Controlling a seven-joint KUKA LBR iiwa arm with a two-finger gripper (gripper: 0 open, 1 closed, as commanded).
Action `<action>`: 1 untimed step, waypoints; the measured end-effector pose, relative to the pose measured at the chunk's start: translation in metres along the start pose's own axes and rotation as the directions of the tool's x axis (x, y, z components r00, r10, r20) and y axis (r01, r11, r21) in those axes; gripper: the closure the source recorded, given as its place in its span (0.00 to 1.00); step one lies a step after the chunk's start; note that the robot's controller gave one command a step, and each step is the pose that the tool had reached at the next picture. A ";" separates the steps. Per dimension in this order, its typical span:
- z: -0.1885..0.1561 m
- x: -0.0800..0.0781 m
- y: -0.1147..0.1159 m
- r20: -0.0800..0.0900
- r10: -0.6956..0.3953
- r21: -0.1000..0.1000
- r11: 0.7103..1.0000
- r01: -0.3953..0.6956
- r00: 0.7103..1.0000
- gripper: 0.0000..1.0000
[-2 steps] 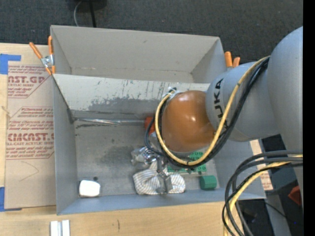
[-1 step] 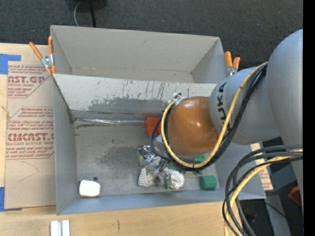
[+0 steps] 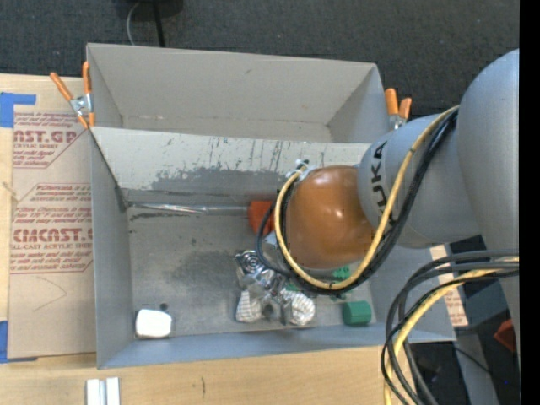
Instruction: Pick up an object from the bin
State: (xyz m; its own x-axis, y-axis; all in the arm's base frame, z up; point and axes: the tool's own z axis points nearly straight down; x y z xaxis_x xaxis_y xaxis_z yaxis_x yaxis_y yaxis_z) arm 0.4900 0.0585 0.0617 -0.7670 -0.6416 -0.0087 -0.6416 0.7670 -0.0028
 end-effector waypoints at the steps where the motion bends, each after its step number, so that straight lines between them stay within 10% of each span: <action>1: -0.006 0.000 0.002 -0.004 -0.007 -0.005 1.000 0.007 1.000 1.00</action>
Offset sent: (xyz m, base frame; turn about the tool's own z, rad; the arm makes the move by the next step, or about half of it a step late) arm 0.0002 0.0001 0.0404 0.0000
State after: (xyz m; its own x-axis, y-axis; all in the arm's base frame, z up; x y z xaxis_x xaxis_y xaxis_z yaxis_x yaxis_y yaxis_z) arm 0.4882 0.0601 0.0679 -0.7623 -0.6472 -0.0046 -0.6472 0.7623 0.0016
